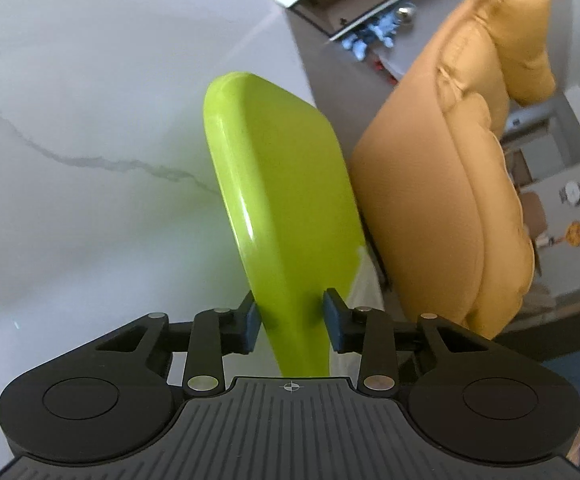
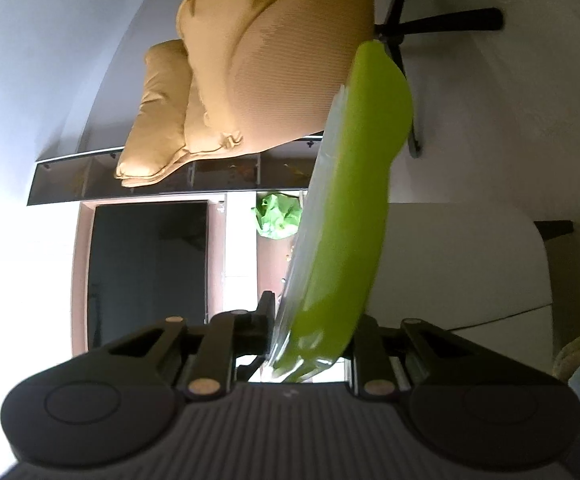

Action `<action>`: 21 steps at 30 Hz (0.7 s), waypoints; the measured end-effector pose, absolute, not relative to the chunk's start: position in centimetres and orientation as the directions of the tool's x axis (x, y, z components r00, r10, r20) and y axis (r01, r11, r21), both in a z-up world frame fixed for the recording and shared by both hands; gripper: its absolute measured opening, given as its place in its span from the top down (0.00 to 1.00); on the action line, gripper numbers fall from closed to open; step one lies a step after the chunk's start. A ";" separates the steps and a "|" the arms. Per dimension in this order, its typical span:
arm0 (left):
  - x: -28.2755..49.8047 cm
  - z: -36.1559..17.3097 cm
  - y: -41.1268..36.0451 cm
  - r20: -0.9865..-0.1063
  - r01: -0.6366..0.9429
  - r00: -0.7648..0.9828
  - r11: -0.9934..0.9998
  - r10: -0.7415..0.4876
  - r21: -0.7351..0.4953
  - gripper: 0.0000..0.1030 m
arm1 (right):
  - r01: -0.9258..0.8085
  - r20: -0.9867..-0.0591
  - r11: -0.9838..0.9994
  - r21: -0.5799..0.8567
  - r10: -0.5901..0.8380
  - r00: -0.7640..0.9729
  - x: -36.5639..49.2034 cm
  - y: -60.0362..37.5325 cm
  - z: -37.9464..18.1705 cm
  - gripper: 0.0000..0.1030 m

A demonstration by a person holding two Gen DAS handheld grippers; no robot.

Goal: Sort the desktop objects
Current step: 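Lift the lid with the right tool while the left tool grips its other edge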

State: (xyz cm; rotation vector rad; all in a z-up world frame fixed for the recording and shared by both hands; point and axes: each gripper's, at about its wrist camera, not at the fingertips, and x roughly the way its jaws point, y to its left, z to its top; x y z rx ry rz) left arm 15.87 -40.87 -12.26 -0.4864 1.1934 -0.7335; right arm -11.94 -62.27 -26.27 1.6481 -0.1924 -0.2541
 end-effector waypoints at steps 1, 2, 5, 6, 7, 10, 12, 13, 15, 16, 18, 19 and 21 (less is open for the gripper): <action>15.4 -11.9 -40.9 -0.660 0.269 0.190 0.685 -0.727 -0.677 0.66 | 0.032 -0.064 -0.114 0.993 -0.291 0.955 -12.2 -62.1 -26.6 0.69; 14.8 -11.5 -40.8 -0.666 0.285 0.188 0.689 -0.722 -0.666 0.67 | 0.038 -0.076 -0.129 0.991 -0.304 0.950 -12.3 -61.9 -26.8 0.64; 13.7 -10.8 -40.6 -0.672 0.311 0.163 0.684 -0.723 -0.660 0.71 | 0.071 -0.114 -0.137 0.988 -0.340 0.933 -11.9 -61.6 -27.1 0.50; 13.4 -10.5 -40.7 -0.672 0.329 0.163 0.681 -0.723 -0.654 0.72 | 0.093 -0.138 -0.140 0.986 -0.361 0.922 -11.7 -61.4 -27.0 0.47; 13.1 -10.0 -40.6 -0.668 0.348 0.174 0.680 -0.724 -0.646 0.73 | 0.110 -0.158 -0.146 0.983 -0.382 0.911 -11.7 -61.3 -27.0 0.47; 12.6 -8.5 -40.4 -0.653 0.421 0.238 0.682 -0.720 -0.598 0.73 | 0.115 -0.170 -0.155 0.981 -0.412 0.895 -11.5 -61.6 -27.1 0.63; 13.0 -8.0 -41.0 -0.645 0.442 0.273 0.689 -0.714 -0.575 0.70 | 0.083 -0.138 -0.151 0.985 -0.408 0.902 -11.5 -62.2 -27.0 0.71; 13.1 -8.0 -41.0 -0.646 0.441 0.269 0.688 -0.714 -0.577 0.67 | 0.061 -0.118 -0.151 0.987 -0.405 0.907 -11.5 -62.5 -26.8 0.74; 13.6 -8.7 -41.2 -0.660 0.417 0.245 0.692 -0.710 -0.590 0.52 | 0.051 -0.103 -0.139 0.989 -0.396 0.912 -11.6 -62.8 -26.3 0.79; 13.8 -9.0 -41.3 -0.668 0.408 0.234 0.695 -0.706 -0.592 0.45 | 0.051 -0.100 -0.135 0.990 -0.389 0.916 -11.7 -62.9 -26.2 0.79; 13.8 -9.7 -41.6 -0.674 0.402 0.226 0.697 -0.703 -0.593 0.35 | 0.036 -0.087 -0.147 0.988 -0.362 0.928 -11.4 -63.2 -26.2 0.82; 14.0 -9.9 -41.9 -0.676 0.400 0.212 0.694 -0.706 -0.599 0.18 | 0.027 -0.080 -0.155 0.987 -0.349 0.934 -11.3 -63.2 -26.3 0.82; 14.4 -11.0 -42.3 -0.671 0.377 0.145 0.667 -0.728 -0.642 0.07 | 0.034 -0.085 -0.156 0.987 -0.332 0.939 -11.2 -63.1 -26.3 0.81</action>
